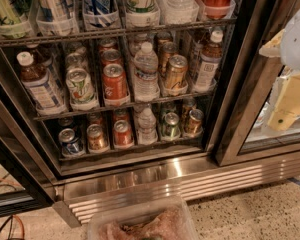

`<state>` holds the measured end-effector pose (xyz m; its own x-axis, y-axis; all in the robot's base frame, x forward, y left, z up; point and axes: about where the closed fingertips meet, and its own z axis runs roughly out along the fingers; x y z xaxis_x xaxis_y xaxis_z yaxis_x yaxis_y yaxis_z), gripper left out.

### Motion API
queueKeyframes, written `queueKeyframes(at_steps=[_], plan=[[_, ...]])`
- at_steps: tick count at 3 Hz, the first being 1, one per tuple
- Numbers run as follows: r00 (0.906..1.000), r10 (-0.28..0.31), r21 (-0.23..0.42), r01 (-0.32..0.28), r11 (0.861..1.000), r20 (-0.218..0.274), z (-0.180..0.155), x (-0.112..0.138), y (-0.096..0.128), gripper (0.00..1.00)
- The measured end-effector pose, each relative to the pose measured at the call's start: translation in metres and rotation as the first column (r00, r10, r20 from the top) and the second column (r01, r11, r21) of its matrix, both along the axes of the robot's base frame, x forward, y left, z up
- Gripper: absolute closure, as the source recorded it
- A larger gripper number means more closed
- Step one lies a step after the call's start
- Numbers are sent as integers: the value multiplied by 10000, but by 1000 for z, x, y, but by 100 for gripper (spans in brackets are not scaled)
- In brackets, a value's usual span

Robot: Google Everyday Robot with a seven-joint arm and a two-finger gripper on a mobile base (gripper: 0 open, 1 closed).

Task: Pick coke can from middle shelf of fridge

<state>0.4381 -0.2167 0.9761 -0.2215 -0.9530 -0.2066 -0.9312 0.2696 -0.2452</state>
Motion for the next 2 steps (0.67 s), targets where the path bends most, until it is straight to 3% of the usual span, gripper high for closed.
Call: queueKeyframes(at_steps=[2], plan=[[10000, -29, 175, 29, 9998, -8, -8, -4, 9, 0]])
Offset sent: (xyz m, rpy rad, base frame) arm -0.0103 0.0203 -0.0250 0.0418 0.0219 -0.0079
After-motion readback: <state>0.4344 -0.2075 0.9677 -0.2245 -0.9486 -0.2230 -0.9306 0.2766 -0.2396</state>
